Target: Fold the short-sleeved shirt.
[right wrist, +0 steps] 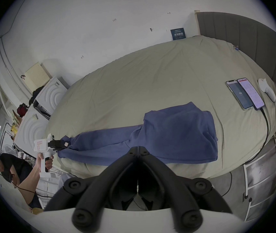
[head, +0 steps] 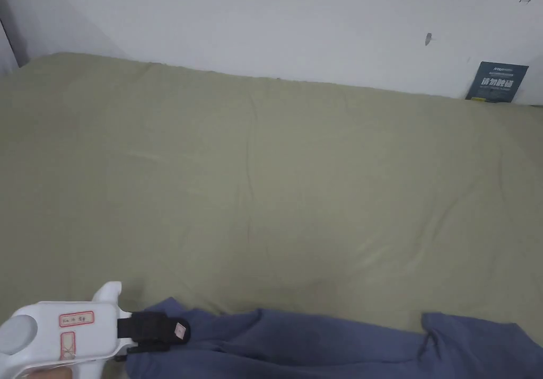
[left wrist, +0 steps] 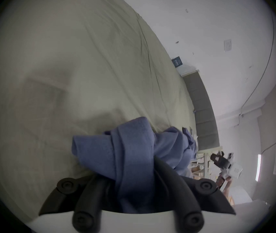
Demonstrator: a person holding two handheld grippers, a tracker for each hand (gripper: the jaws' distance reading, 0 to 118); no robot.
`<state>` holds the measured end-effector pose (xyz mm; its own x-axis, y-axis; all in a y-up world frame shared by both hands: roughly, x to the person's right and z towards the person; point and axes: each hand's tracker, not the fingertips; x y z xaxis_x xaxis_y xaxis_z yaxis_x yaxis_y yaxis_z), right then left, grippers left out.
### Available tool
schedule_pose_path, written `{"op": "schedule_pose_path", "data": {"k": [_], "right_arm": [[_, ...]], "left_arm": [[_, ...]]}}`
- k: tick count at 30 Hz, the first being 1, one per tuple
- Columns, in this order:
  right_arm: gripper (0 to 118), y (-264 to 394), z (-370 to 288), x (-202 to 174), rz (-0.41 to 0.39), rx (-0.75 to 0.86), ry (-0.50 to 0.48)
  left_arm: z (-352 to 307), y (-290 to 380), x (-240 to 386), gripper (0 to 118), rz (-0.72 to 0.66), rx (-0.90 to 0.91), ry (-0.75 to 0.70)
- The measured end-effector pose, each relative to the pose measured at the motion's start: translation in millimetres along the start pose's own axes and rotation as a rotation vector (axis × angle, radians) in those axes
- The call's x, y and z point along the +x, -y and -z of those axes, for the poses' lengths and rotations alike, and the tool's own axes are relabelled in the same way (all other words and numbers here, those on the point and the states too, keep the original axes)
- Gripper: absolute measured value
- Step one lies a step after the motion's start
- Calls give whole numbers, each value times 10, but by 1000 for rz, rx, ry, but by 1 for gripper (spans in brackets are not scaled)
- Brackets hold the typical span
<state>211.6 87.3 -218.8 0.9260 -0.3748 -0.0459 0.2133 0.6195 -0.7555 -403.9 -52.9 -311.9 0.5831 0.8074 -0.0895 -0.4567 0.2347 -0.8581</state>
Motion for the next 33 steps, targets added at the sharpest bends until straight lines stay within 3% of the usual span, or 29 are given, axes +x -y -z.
{"op": "schedule_pose_path", "data": {"k": [9,17,22,27,30,33], "right_arm": [[0,-54,-60,-64,6,57,-43],[0,-95,-33,-44,-11,87,-52],[0,-24,3,-98,-104,99,96],[0,80,-45,-11,-113,96,103],[0,140,-73,-3,-123,106,128],[0,181,-106,-25,-134,115,150]], "left_arm": [[-616,-18,186,10,-20,64,-53],[-1439,-155,372,10,54,175,-332],[-1090,30,1077,10,161,129,-378],[-497,222,1720,10,302,99,-387],[-26,358,1982,10,408,48,-472],[469,510,2064,10,424,1,-490]]}}
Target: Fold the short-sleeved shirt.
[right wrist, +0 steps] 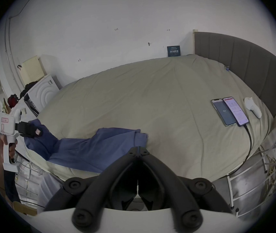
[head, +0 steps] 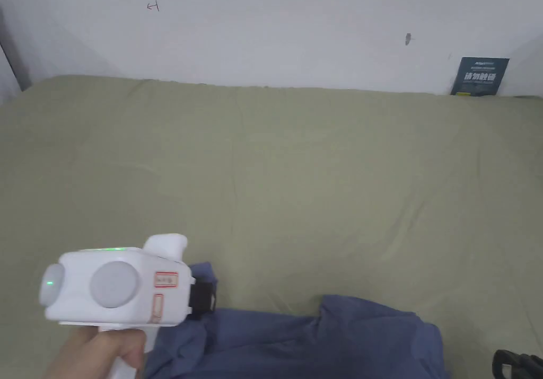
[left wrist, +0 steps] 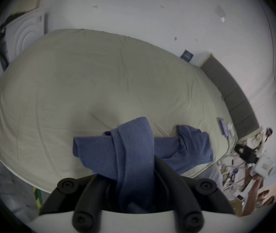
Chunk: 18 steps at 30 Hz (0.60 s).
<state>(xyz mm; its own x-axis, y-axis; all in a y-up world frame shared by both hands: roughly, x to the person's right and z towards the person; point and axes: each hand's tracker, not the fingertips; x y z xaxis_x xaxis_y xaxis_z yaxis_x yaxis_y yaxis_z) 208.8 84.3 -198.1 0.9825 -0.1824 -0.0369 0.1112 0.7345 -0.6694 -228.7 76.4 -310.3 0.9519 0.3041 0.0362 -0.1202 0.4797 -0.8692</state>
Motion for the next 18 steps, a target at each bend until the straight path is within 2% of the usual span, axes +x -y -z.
{"op": "schedule_pose_path", "data": {"k": [4,7,8,11,12,13,17,18], "right_arm": [[0,29,13,-59,-45,-21,21],[0,44,18,-90,-50,-29,3],[0,47,22,-97,-47,-33,-5],[0,58,58,-128,-43,-43,-18],[0,60,67,-135,-45,-49,-26],[0,58,72,-147,-47,-53,-31],[0,33,87,-183,-48,-59,-55],[0,27,89,-191,-39,-56,-66]], "left_arm": [[509,63,264,10,66,-80,-34],[820,107,315,11,47,-114,-39],[894,110,320,20,40,-111,-25],[1051,137,286,67,43,-117,-28],[1047,136,286,107,59,-131,12],[928,131,290,114,58,-139,20],[382,51,199,110,94,-41,51],[133,101,207,102,86,-3,76]]}}
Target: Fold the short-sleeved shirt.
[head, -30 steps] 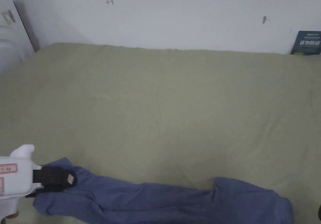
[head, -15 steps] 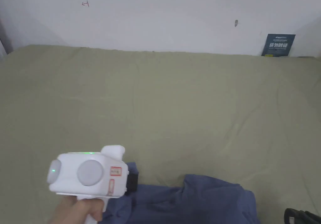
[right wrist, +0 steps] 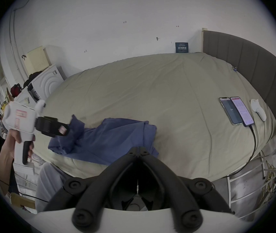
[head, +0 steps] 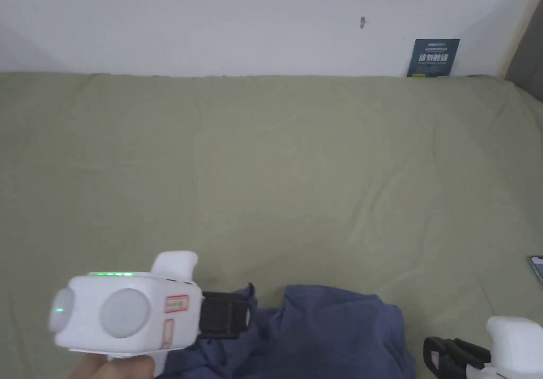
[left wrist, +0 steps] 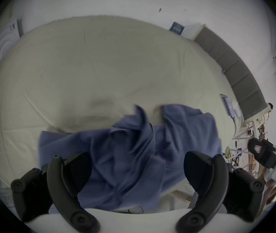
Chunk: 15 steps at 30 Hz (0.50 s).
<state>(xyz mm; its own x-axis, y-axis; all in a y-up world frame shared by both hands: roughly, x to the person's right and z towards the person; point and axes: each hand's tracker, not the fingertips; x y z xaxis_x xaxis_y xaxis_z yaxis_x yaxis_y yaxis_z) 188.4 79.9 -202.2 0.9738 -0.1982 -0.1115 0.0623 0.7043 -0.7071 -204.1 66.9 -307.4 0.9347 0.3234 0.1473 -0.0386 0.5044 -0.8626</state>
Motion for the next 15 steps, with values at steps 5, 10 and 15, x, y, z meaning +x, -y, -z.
{"op": "schedule_pose_path", "data": {"k": [5,10,15], "right_arm": [[0,-26,20,-49,17,-1,-25],[0,-22,-8,-72,40,-1,-44],[0,7,-75,-33,42,-10,-37]], "left_arm": [[-436,7,-457,0,-137,49,53],[31,91,-652,0,-225,11,45],[664,198,-60,0,-209,-107,185]]}}
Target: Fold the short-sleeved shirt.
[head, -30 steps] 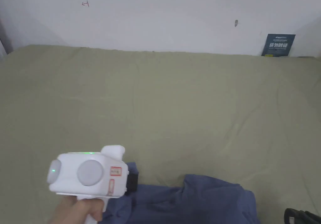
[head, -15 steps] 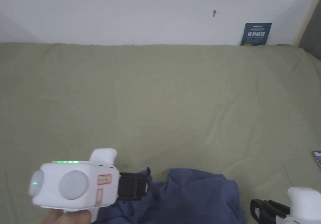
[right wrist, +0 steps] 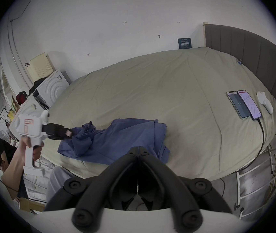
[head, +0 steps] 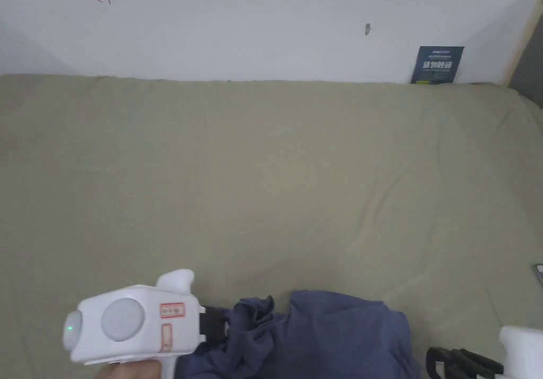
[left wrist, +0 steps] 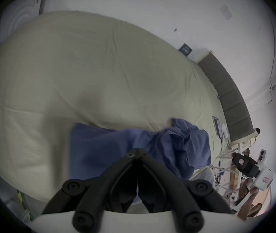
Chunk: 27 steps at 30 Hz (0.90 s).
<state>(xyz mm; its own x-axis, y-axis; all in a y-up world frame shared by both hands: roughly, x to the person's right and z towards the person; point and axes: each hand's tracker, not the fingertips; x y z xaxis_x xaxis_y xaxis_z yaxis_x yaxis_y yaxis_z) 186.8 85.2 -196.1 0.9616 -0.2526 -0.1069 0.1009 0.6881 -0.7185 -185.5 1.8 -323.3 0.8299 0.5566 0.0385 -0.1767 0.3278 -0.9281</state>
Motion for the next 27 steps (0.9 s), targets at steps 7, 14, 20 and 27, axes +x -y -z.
{"op": "schedule_pose_path", "data": {"k": [7,14,20,27], "right_arm": [[0,3,-25,151,40,-5,20],[0,-56,38,80,39,-3,6],[0,-113,146,-118,4,-9,-40],[0,-78,355,-249,9,-54,-74]], "left_arm": [[748,111,348,0,106,-4,-14],[7,-136,459,0,122,52,61],[-1171,-175,-332,0,67,208,-58],[-1218,-14,-1186,48,-127,173,78]]}}
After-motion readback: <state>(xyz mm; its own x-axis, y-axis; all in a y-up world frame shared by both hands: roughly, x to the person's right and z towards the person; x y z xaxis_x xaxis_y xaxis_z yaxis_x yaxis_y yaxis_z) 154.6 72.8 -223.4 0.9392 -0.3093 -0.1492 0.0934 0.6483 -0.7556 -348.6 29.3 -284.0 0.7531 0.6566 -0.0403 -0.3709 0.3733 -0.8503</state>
